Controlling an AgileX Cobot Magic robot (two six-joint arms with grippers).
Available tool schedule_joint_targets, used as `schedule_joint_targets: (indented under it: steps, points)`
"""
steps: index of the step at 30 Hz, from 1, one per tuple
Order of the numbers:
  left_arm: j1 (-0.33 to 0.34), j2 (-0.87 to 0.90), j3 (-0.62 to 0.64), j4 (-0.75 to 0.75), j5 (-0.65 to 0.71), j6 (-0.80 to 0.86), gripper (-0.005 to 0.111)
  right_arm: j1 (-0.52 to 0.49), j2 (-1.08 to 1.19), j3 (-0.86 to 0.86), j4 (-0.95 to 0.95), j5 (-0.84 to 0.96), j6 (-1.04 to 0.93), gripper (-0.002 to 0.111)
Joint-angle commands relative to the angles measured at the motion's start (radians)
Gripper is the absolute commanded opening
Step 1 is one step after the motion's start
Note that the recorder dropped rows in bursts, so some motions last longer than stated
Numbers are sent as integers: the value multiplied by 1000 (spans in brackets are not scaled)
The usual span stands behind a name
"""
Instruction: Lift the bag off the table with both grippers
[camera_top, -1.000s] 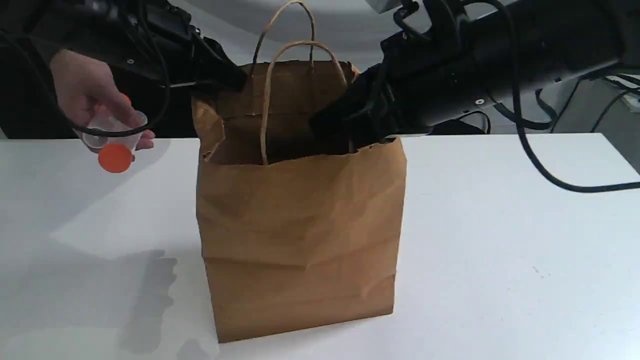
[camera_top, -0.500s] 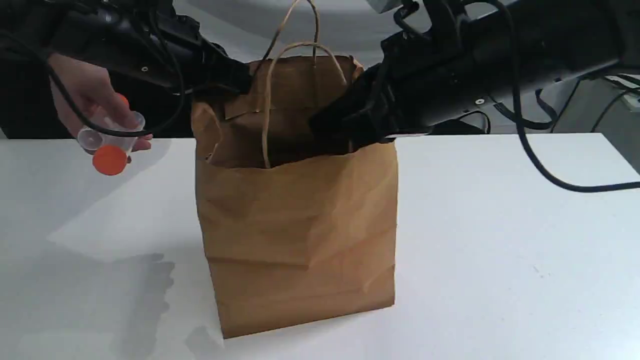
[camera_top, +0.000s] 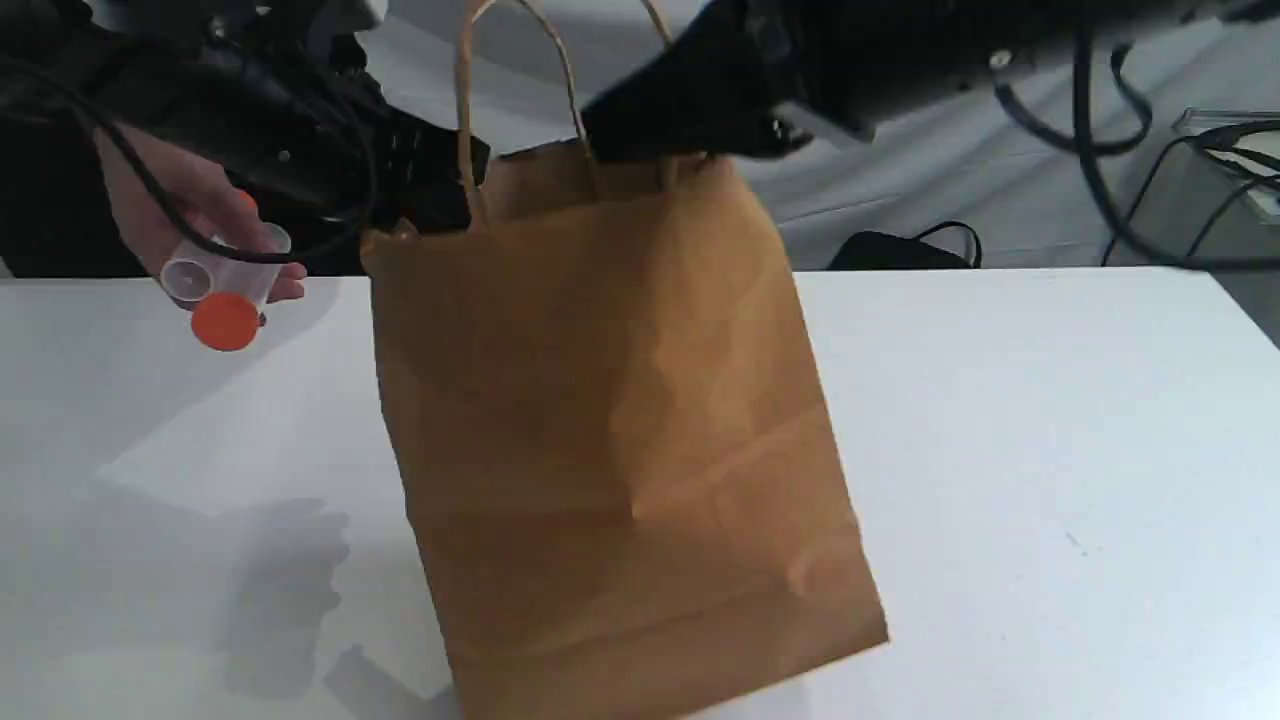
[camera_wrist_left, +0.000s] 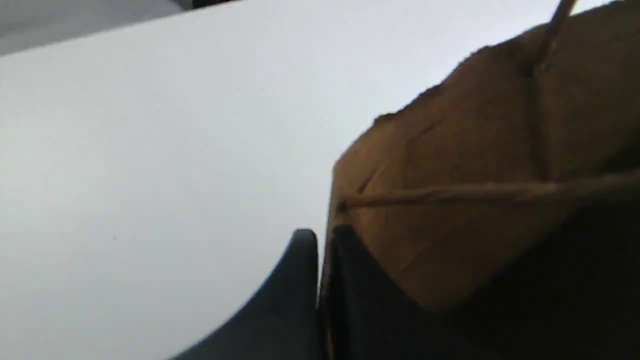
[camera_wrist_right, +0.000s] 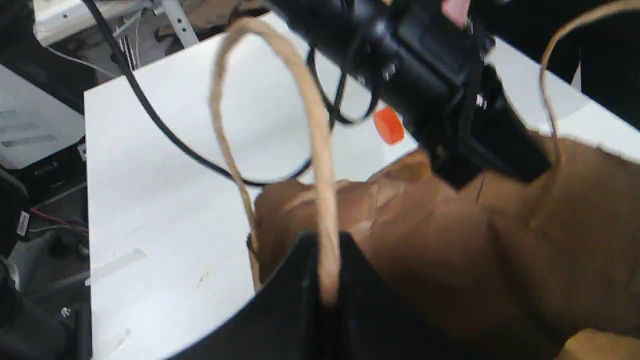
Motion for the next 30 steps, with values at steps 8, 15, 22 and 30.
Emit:
schedule_joint_targets:
  steps: [8,15,22,30]
  points:
    - [-6,1,2,31,51,-48,0,0,-8,-64,19,21,42,0]
    - [-6,1,2,31,54,-48,0,0,-6,-64,19,21,42,0]
    - [-6,1,2,31,54,-46,0,0,-6,-64,19,21,42,0]
    - [-6,-4,-2,31,54,-39,0,0,-6,-64,-13,19,-8,0]
